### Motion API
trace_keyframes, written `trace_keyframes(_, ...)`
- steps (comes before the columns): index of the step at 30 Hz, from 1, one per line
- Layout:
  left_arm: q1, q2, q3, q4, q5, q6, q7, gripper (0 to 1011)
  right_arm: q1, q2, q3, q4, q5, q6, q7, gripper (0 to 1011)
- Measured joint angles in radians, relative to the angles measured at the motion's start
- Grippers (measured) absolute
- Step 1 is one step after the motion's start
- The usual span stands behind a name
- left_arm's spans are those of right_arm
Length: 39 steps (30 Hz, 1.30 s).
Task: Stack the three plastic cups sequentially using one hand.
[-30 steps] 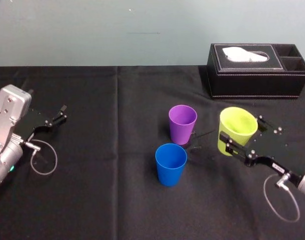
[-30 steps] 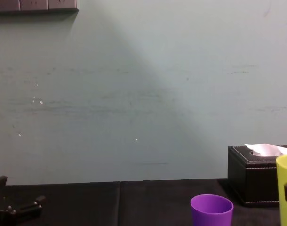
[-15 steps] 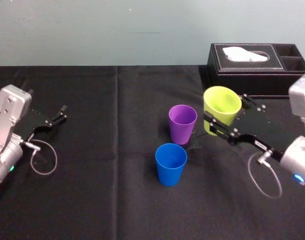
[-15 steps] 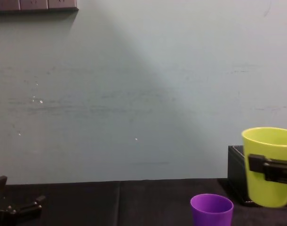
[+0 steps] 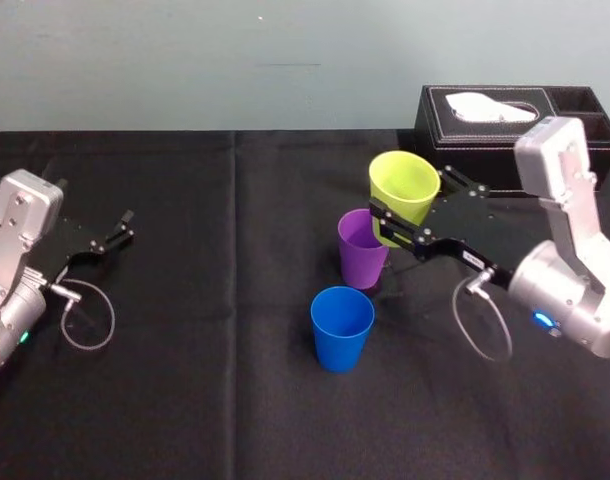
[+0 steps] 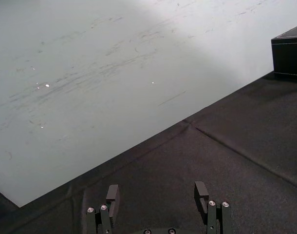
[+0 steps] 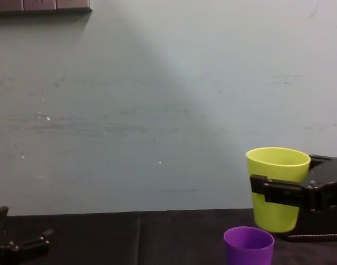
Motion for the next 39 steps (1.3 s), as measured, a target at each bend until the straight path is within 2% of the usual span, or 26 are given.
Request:
trace_keyframes(10,0.000,0.000,0.000,0.000,0.000,0.000,0.000,1011,0.072,-0.040,-0.032,0.097,-0.007,-0.012,0.015,741)
trace_keyframes(19,0.000,0.000,0.000,0.000,0.000,0.000,0.000,1011,0.118,-0.062,-0.058,0.164,-0.013,-0.031,0.029,739)
trace_keyframes(39,0.000,0.000,0.000,0.000,0.000,0.000,0.000,1011,0.145,-0.084,-0.080,0.264,-0.014,-0.068,0.045,741)
